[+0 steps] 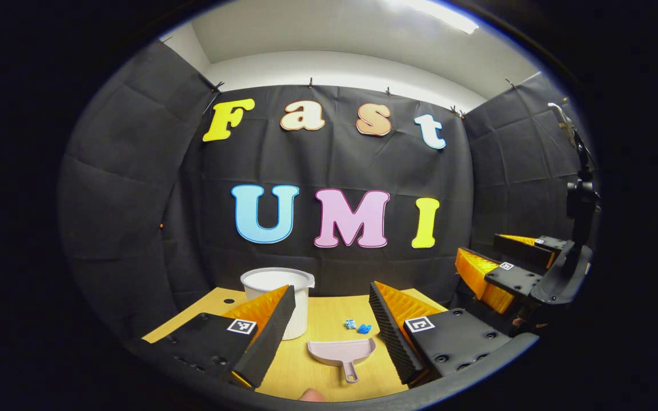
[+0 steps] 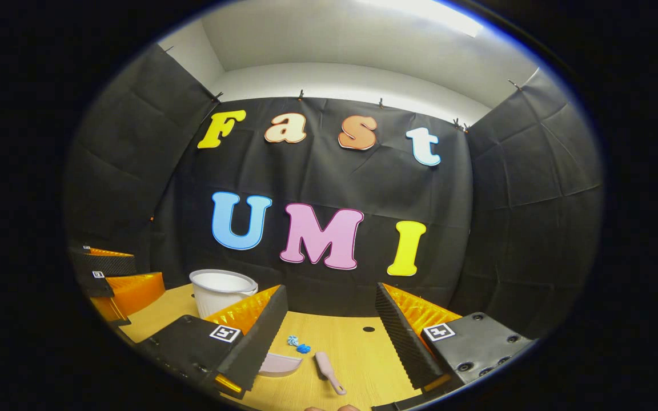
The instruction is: Pick up the small broom and dustpan from the desktop, sweep the trash into the dustpan with the broom, and then empty the trash into the garbage bin.
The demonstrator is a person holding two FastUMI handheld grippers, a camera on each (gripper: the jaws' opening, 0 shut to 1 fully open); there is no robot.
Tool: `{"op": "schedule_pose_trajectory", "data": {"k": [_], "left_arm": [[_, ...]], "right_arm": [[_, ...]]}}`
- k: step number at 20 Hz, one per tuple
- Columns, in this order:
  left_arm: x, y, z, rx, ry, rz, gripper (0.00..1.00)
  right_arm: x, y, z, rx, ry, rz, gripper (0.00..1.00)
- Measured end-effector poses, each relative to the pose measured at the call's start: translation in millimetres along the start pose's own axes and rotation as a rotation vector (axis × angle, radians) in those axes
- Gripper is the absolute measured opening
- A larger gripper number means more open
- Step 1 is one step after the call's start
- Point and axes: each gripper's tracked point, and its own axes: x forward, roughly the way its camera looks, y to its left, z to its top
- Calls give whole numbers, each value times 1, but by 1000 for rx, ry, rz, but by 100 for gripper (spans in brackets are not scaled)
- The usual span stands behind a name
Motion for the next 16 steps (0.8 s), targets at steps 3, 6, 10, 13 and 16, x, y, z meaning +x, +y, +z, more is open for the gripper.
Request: {"op": "schedule_pose_trajectory", "data": {"k": [3,6,10,13,16], "left_arm": [[7,4,-5,1,14,12,77],[12,5,-5,11,20,17,77],[27,0,-8,-37,35,0,77],[45,-8,-12,-98,67,-23,77],[69,-9,-34,-83,140,-16,77]], "right_arm": [[3,0,-4,-4,8,0,99],[8,1,-7,0,16,3,99],[17,-3,-15,2,39,-8,100],[31,-19,-17,-46,34,-51,96],[52,-34,-24,-69,49,-66,100]]}}
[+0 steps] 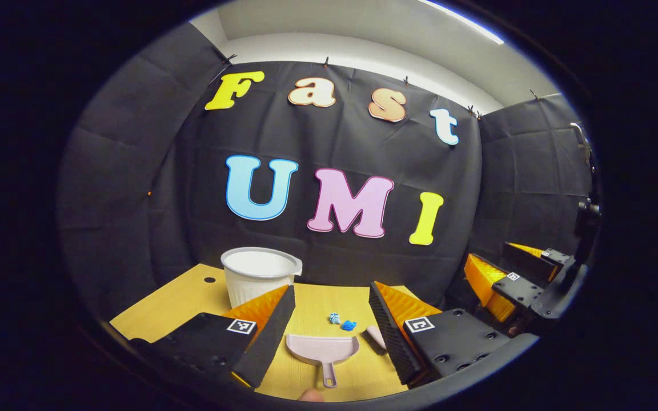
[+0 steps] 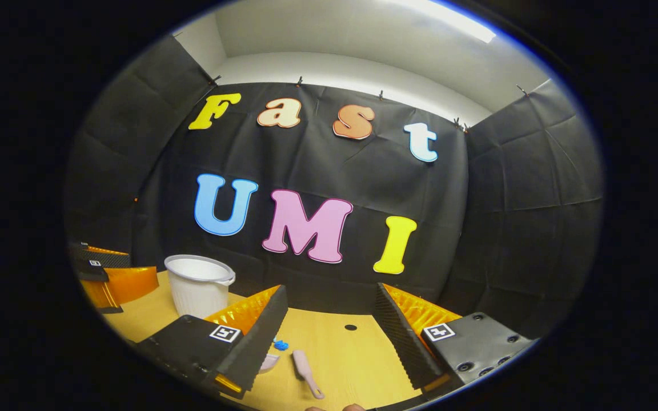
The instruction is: Pick up the small broom and dustpan from the desktop, sweep the trash into the dustpan with the broom, and then empty the trash into the garbage bin.
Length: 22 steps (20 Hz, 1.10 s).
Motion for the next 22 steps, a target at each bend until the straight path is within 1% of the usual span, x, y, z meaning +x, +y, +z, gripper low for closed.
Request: {"op": "schedule_pose_trajectory", "data": {"k": [4,6,10,12,13,14,15,16,17,18,19,20,21,22], "left_arm": [[31,-3,-19,12,80,15,77],[45,-4,-38,30,140,36,77],[72,-3,-80,67,263,80,77],[84,-8,-110,68,356,88,77],[87,-12,-122,67,406,83,77],[87,-18,-138,57,474,80,77],[88,-24,-154,41,538,62,78],[91,-28,-173,24,598,63,79],[95,-31,-191,3,658,58,79],[97,-31,-206,-18,718,65,78],[96,-31,-222,-31,775,78,79],[97,-29,-234,-30,821,107,78],[100,-25,-249,-24,867,135,80],[103,-22,-260,-24,915,156,79]], "right_arm": [[29,-17,-15,8,32,-13,100],[49,-29,-27,-12,46,-39,99],[86,-41,-49,-8,70,-30,99],[107,-49,-64,-19,78,-31,100],[115,-52,-71,-24,84,-27,96],[123,-53,-79,-29,91,-20,100],[130,-52,-86,-40,95,-8,100],[135,-50,-93,-67,95,6,96],[139,-49,-101,-99,91,22,100],[139,-42,-108,-117,87,54,96],[141,-34,-116,-125,89,96,96],[141,-26,-125,-132,97,133,99],[139,-24,-132,-135,106,168,99],[134,-17,-140,-132,111,201,100]]}}
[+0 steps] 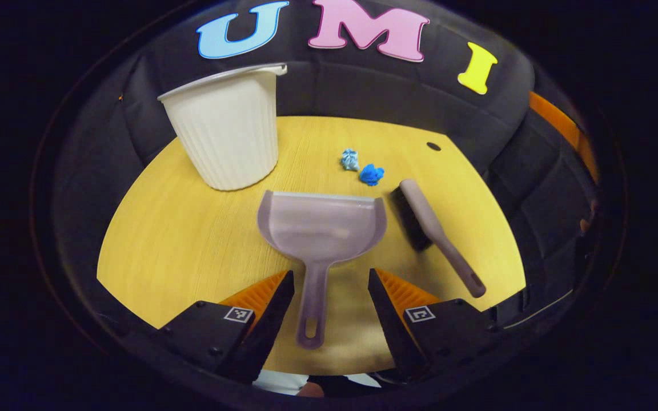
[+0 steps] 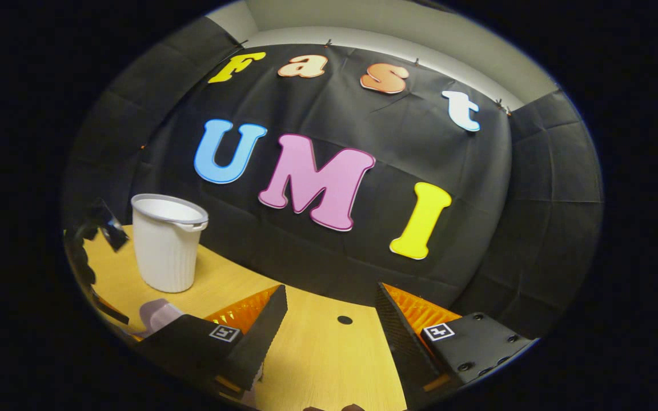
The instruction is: Pick up the small broom and dustpan from the desktop, sweep the trash into the dustpan with the broom, and then empty the trash into the garbage bin.
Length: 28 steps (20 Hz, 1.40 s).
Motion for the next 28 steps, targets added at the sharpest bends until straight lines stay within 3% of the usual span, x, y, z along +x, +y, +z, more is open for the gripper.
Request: {"op": "schedule_pose_trajectory", "data": {"k": [5,9,10,11,15,16,17,18,23,24,26,28], "left_arm": [[42,3,-5,-59,198,33,79],[64,8,-4,-57,320,54,79],[66,9,-6,-65,351,66,75],[71,9,-7,-73,376,69,61],[74,11,4,-44,420,49,47],[74,10,5,-26,437,44,39],[80,9,2,0,453,33,39],[78,8,4,21,464,25,33],[75,11,3,69,477,-12,29],[76,11,3,72,472,-18,30],[75,11,3,71,457,-28,29],[74,11,3,73,423,-49,29]], "right_arm": [[-2,8,-47,4,103,84,100],[-1,-7,-71,93,203,71,100],[-2,-13,-75,89,214,54,100],[-2,-19,-76,71,217,37,100],[-8,-28,-76,54,221,12,100],[-9,-26,-77,62,230,14,100],[-9,-23,-80,61,242,15,96],[-8,-20,-83,63,263,18,100],[-8,6,-96,109,406,62,100],[-9,15,-105,124,467,87,96],[-19,45,-130,201,637,175,100],[-41,73,-172,249,882,264,100]]}}
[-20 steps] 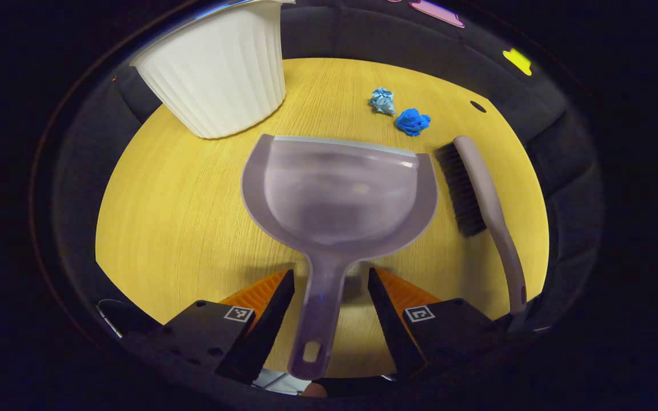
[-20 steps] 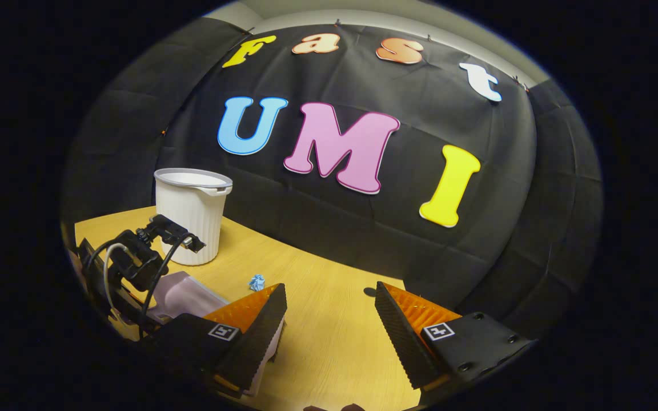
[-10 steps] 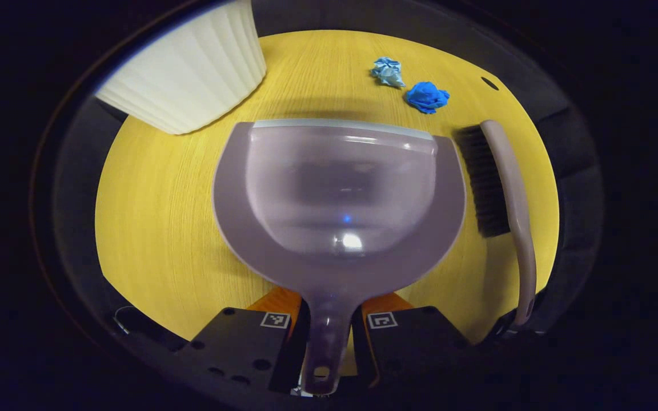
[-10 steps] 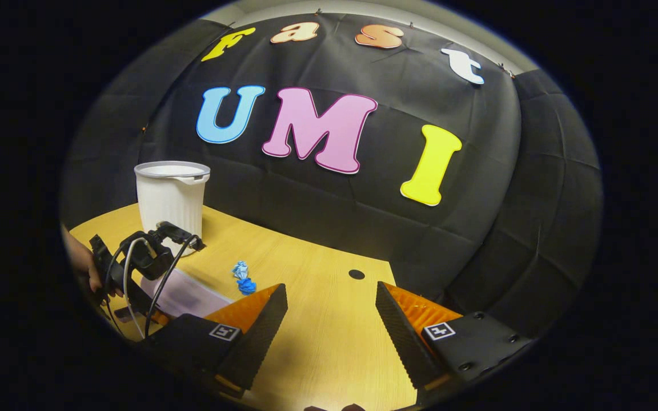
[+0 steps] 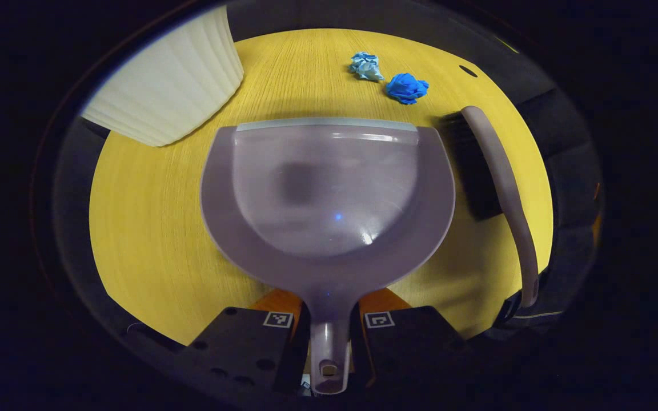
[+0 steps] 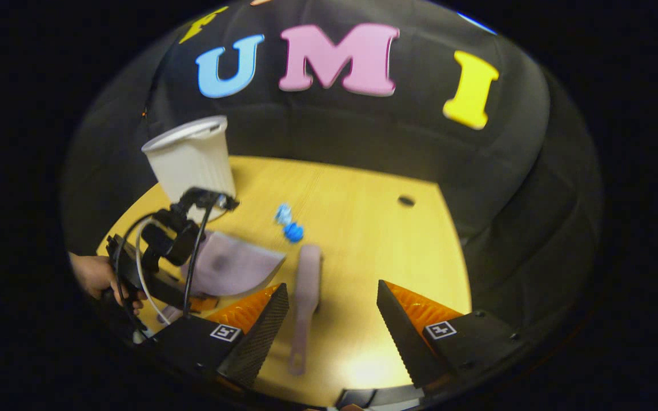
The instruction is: Pick up the small broom and dustpan from the desktop, sweep the trash into the dustpan with the broom, and then empty the trash into the garbage bin.
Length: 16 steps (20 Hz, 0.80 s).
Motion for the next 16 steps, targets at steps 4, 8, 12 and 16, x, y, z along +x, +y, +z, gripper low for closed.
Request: {"op": "schedule_pose_trajectory", "data": {"k": [4,8,12,16], "left_arm": [[1,1,0,4,-68,-81,29],[0,2,0,28,-92,-120,30],[0,3,-1,56,-95,-131,29],[-1,4,-2,65,-91,-136,29]], "right_arm": [[18,12,-61,79,408,28,100],[31,4,-51,115,504,-23,95],[45,16,-54,156,574,-11,89],[66,6,-57,143,580,-40,67]]}}
